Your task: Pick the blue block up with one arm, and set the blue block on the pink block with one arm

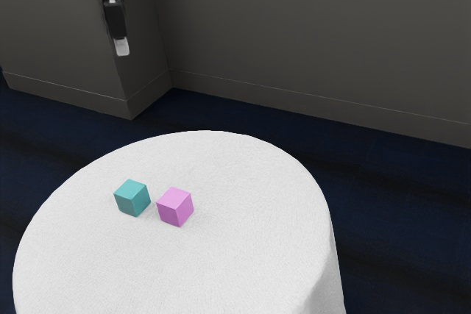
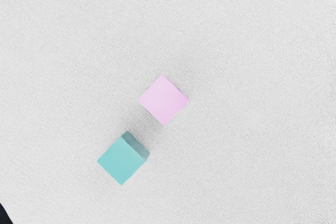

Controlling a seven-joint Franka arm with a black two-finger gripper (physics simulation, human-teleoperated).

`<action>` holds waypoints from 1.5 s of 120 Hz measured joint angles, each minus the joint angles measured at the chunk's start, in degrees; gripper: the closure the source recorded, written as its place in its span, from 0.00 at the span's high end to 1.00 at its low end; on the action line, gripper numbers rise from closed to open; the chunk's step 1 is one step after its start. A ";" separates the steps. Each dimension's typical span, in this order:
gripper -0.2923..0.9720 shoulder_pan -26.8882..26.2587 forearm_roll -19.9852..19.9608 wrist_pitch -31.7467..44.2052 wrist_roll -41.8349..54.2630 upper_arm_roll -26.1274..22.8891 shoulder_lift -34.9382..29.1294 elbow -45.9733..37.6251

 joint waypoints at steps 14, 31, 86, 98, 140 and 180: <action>0.77 -2.73 -0.15 -0.91 0.48 -0.17 0.39 0.06; 0.77 1.30 -0.30 -1.37 1.17 -3.16 -9.07 -8.97; 0.77 9.82 -0.59 26.85 27.71 -1.27 -16.33 -52.06; 0.77 10.21 -0.76 37.13 34.09 0.74 -13.70 -56.52; 0.77 13.28 -1.22 51.85 50.66 1.18 1.22 -51.00; 0.77 15.39 -2.10 56.28 59.47 1.15 8.37 -49.88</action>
